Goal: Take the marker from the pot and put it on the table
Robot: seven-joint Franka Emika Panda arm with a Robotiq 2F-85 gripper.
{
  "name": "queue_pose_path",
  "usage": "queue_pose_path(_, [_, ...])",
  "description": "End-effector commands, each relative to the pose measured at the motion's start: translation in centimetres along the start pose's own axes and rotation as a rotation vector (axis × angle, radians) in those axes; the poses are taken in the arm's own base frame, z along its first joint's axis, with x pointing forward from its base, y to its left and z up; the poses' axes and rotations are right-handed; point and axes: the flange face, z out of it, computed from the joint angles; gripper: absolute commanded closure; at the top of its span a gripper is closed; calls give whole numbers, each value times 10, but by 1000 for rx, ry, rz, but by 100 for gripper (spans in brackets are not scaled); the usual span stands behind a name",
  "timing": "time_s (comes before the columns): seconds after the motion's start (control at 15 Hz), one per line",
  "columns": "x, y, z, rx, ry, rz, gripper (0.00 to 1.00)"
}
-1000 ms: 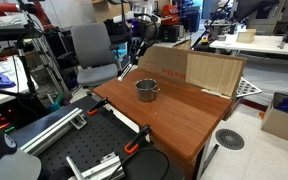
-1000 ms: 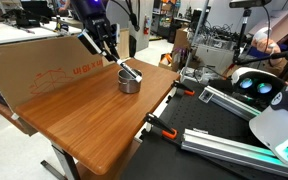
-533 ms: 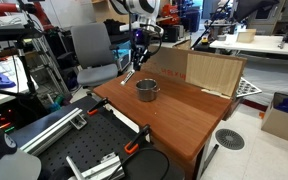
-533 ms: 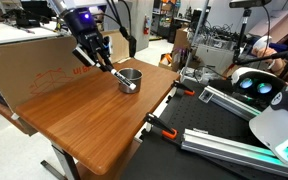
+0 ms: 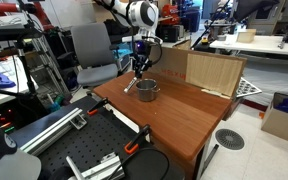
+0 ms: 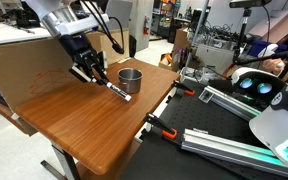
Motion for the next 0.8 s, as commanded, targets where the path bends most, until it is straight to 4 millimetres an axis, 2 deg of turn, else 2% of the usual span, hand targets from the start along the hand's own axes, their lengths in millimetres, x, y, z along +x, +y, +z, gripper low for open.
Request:
queue_pose_path(0.0, [16, -10, 10, -83, -18, 11, 94])
queue_pose_path(0.33, [30, -18, 23, -135, -15, 15, 94])
queue_pose_path(0.4, [31, -19, 24, -144, -24, 16, 52])
queue_pose_path(0.53, [33, -18, 23, -153, -29, 18, 45])
queue_pose_path(0.73, [35, -18, 21, -163, -29, 21, 22])
